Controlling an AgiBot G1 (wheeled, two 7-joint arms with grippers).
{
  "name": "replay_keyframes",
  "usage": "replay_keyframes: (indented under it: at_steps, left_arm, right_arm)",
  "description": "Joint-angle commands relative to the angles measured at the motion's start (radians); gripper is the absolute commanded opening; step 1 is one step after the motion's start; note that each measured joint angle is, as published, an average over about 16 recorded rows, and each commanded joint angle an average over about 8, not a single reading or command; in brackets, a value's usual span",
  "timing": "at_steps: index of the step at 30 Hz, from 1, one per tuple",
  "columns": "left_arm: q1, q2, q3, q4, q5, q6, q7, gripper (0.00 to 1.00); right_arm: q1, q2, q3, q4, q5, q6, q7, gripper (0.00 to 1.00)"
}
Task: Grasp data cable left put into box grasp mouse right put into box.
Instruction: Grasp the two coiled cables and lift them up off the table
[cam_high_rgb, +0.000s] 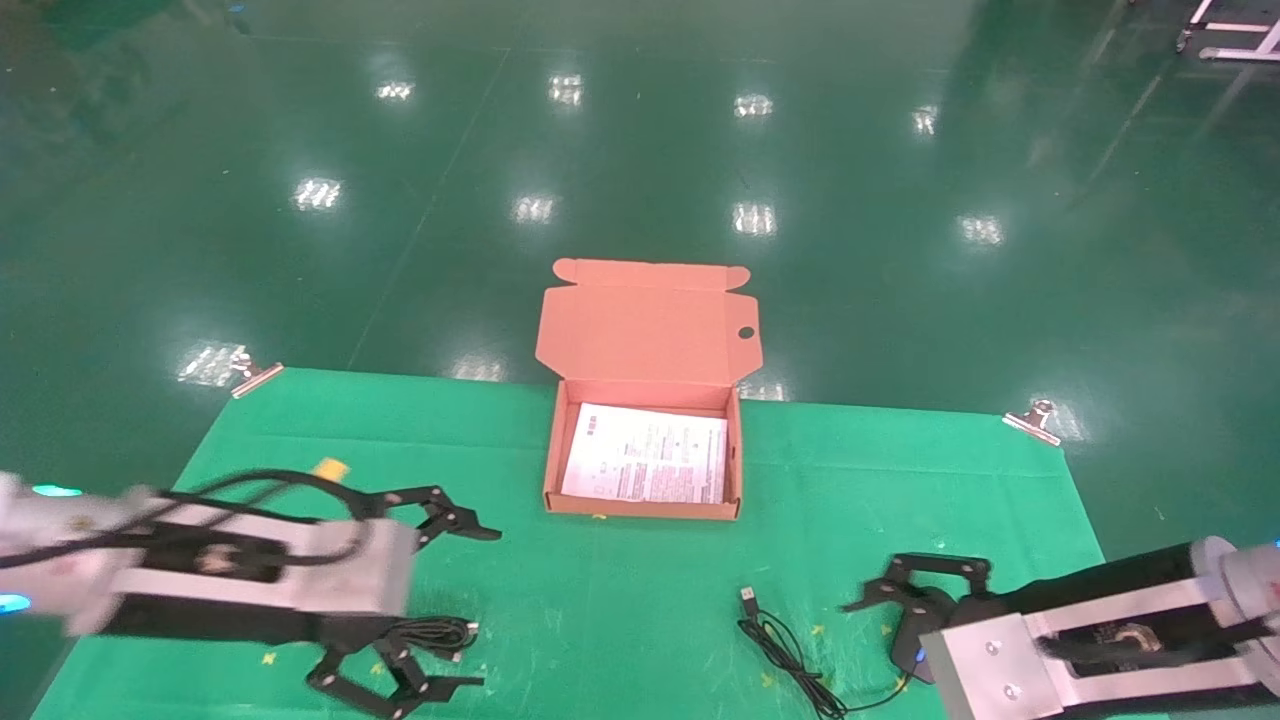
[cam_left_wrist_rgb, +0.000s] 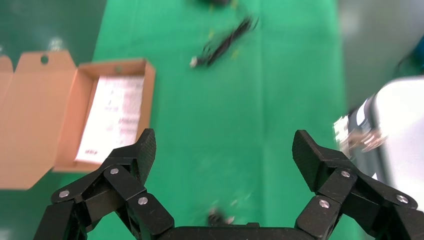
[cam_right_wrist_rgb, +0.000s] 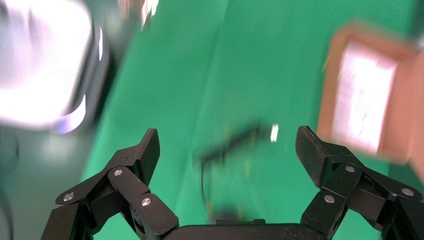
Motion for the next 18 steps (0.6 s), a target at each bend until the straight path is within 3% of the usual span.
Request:
replay_keyframes:
  at_steps: [1,9,18]
  left_arm:
    - [-0.016,0.029,0.032,-0.004,0.087,-0.020,0.016,1.00]
    - [0.025,0.113,0.117,0.000,0.311,-0.122,0.052,1.00]
    - [0.090,0.180,0.192,0.026,0.639,-0.208,-0.172,1.00]
  right_arm:
    - [0.046,-0.018,-0.075,0.001,-0.087,0.000,-0.029,1.00]
    - [0.050,-0.066,-0.184,-0.005,-0.248,0.073,0.061,1.00]
    - [-0.056,-0.109,-0.204,-0.022,-0.367,0.251,0.189,1.00]
